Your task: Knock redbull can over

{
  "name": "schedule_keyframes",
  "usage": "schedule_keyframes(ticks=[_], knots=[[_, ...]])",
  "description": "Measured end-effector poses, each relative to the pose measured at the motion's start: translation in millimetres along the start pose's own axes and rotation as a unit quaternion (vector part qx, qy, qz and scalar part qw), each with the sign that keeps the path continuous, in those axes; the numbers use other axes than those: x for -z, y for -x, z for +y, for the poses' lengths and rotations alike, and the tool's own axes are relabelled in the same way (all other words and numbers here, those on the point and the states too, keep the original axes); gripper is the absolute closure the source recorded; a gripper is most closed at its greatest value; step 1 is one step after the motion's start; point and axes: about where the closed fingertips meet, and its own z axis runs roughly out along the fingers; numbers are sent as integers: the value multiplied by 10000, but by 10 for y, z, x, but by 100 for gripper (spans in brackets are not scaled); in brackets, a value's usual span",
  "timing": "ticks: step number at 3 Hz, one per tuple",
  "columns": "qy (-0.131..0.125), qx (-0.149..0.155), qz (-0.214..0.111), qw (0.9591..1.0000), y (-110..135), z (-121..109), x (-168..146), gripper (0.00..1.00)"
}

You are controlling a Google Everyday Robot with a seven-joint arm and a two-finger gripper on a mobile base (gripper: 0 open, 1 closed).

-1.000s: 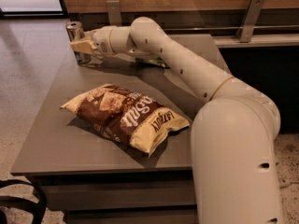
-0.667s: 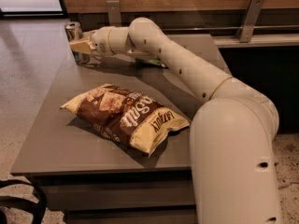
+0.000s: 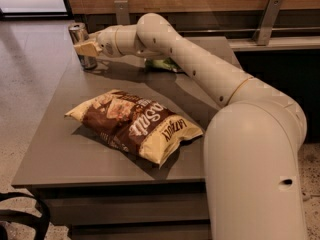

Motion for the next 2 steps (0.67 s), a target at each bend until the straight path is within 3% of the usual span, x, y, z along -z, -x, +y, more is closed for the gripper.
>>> schedule_keyframes(ticks=[1, 2], knots=[[-73, 146, 480, 9987, 82, 55, 182, 100], [-270, 293, 1017, 9940, 152, 28, 453, 100]])
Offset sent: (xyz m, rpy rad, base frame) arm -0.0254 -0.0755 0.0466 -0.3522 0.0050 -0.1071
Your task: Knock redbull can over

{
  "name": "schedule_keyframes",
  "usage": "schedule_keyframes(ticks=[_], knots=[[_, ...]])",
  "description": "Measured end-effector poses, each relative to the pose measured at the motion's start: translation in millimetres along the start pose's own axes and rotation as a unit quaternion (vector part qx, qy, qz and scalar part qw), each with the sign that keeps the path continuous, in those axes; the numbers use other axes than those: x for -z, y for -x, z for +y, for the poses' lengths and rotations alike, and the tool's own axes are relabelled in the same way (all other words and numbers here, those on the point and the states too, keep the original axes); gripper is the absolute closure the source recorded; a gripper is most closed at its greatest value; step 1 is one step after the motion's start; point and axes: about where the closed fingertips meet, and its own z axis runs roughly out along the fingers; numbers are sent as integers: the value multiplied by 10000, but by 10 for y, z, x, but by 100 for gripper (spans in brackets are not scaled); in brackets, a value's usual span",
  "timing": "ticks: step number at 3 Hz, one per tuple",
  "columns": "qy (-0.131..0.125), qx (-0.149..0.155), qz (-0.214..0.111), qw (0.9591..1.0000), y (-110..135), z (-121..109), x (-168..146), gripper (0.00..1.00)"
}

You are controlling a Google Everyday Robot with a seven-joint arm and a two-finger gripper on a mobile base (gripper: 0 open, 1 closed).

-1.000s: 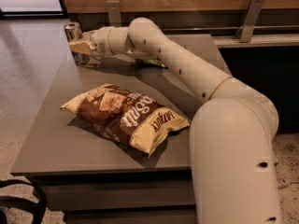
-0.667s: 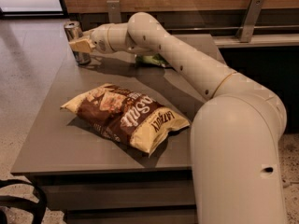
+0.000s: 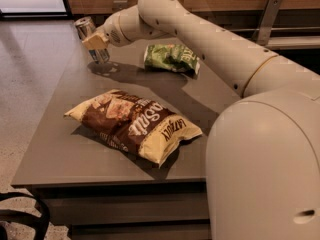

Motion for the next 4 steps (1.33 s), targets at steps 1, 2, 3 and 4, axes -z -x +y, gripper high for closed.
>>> schedule_keyframes(ticks=[1, 2, 3, 4], knots=[[-243, 141, 569, 9980, -4, -43, 177, 100], [-418, 253, 1136, 9923, -47, -113, 246, 100], [-392, 376, 1828, 9817, -135, -167, 221, 100], [-254, 426, 2215, 9739, -210, -163, 180, 100]])
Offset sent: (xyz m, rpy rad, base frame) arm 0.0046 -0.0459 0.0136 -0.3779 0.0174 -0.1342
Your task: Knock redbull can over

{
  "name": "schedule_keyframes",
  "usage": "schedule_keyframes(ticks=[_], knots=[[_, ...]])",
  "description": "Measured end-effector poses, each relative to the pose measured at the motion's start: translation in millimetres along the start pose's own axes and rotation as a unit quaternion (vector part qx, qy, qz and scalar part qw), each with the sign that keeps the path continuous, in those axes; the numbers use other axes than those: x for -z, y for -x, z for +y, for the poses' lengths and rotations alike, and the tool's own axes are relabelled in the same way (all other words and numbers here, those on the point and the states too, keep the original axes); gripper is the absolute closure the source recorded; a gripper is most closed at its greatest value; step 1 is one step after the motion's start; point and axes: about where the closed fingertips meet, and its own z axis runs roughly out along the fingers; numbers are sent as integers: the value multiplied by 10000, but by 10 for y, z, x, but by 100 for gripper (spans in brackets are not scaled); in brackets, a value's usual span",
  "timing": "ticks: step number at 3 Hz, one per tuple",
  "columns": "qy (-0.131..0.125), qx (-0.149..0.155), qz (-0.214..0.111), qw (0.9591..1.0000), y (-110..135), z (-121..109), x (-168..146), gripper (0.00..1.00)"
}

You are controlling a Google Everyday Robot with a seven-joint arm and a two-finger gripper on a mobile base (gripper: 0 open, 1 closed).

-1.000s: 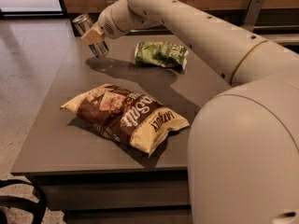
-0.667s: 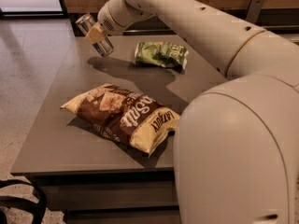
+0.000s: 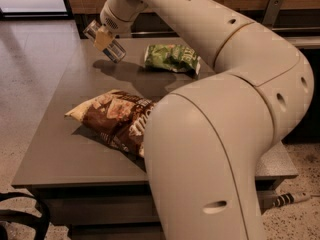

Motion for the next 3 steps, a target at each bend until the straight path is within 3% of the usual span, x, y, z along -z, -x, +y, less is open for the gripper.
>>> schedule_keyframes(ticks=[3], knots=[[819, 296, 620, 9943, -64, 267, -600, 100]])
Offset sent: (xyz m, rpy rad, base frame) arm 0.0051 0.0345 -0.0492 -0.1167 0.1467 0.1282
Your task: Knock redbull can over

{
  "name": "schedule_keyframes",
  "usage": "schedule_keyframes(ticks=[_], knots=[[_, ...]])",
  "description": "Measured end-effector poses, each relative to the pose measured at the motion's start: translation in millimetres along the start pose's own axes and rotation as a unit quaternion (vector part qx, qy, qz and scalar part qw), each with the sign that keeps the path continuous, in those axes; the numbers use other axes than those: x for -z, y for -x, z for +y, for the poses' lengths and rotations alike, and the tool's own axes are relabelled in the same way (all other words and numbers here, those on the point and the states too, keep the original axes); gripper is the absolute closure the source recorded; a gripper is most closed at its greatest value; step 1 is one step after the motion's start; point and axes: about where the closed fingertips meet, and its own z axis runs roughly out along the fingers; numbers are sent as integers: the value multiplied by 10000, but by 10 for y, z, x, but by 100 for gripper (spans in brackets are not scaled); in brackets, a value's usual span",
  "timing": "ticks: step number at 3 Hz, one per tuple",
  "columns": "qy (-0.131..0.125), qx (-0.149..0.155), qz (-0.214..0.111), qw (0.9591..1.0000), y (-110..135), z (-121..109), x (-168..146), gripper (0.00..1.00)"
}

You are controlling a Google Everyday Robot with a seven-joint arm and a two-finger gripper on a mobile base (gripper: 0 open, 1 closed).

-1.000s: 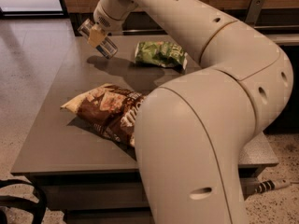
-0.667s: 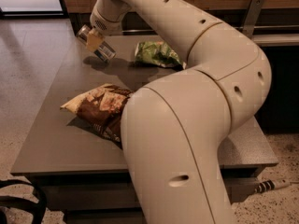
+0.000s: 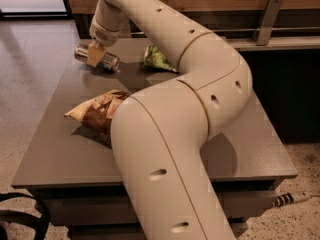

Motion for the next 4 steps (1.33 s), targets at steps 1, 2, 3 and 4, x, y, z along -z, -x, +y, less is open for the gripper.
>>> schedule_keyframes(ticks=[1, 2, 3, 4], knots=[[230, 78, -2, 9997, 35, 33, -192, 100], [435, 194, 8, 9989, 109, 80, -368, 100], [442, 198, 9, 9988, 119, 79, -361, 83], [454, 199, 15, 9988, 125, 84, -369, 50]])
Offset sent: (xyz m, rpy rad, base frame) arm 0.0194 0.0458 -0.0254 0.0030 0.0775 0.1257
